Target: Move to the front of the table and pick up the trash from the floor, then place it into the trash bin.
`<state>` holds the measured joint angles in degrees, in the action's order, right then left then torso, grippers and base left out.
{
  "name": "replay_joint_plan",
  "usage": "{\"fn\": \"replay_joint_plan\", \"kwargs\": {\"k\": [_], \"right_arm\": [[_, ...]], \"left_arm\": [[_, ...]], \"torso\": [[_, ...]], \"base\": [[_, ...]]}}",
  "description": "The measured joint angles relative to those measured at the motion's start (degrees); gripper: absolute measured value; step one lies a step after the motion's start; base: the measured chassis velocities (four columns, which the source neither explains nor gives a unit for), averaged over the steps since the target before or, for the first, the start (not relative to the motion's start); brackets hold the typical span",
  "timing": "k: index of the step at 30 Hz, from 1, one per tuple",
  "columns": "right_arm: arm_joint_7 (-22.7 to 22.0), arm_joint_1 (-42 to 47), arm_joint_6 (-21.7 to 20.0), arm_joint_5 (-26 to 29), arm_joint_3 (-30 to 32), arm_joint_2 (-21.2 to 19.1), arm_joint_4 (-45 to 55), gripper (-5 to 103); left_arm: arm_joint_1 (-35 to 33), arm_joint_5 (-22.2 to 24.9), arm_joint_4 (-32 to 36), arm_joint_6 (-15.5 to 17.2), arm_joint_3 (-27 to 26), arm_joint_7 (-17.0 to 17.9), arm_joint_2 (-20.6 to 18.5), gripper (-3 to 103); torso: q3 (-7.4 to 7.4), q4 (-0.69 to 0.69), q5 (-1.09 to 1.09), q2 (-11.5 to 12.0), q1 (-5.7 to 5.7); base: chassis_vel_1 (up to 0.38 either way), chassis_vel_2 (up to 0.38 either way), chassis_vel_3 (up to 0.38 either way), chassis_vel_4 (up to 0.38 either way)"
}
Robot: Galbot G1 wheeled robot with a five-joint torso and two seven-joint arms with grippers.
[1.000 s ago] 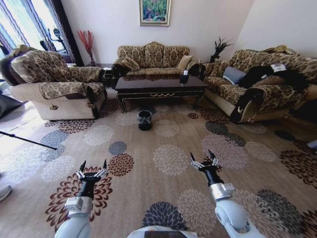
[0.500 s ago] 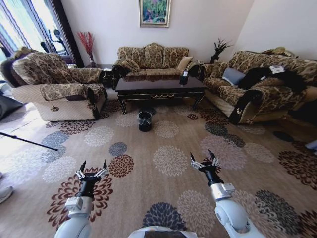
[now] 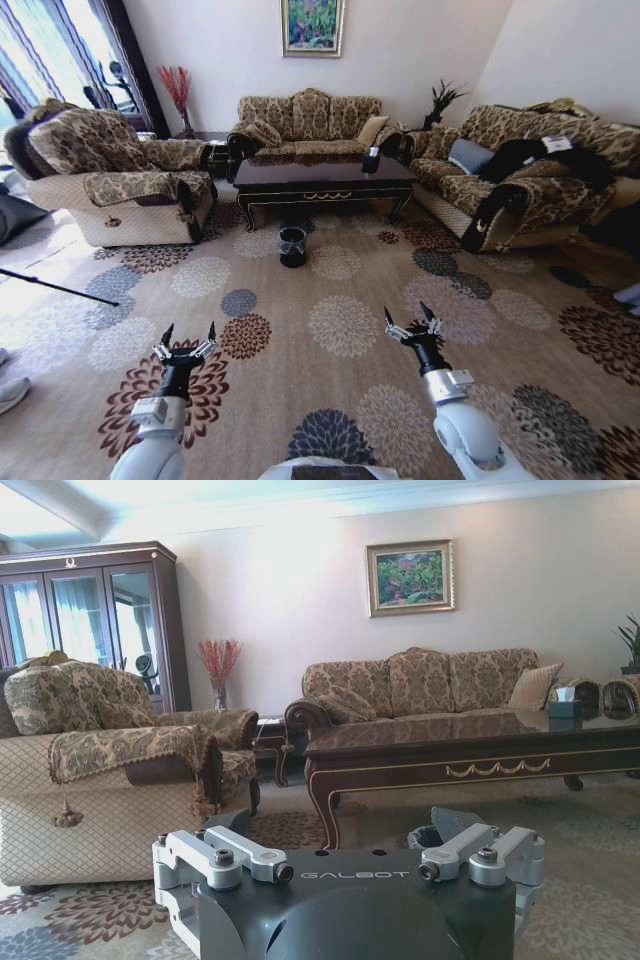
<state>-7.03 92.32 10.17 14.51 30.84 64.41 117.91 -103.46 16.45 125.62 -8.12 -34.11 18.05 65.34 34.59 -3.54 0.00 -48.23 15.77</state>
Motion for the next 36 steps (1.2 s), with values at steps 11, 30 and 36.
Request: {"fn": "replay_joint_plan", "kwargs": {"k": [11,30,36], "right_arm": [[0.0,0.0,0.0,0.0,0.0,0.0,0.0,100],[0.0,0.0,0.0,0.0,0.0,0.0,0.0,100],[0.0,0.0,0.0,0.0,0.0,0.0,0.0,100]], "left_arm": [[0.0,0.0,0.0,0.0,0.0,0.0,0.0,100],[0.0,0.0,0.0,0.0,0.0,0.0,0.0,100],[0.0,0.0,0.0,0.0,0.0,0.0,0.0,100]], "torso": [[1.68,0.0,0.0,-2.99,1.31],[4.58,0.0,0.0,-8.07,3.5],[5.49,0.0,0.0,-9.68,4.21]], "base": [[0.0,0.0,0.0,0.0],[0.0,0.0,0.0,0.0],[0.0,0.0,0.0,0.0]]}}
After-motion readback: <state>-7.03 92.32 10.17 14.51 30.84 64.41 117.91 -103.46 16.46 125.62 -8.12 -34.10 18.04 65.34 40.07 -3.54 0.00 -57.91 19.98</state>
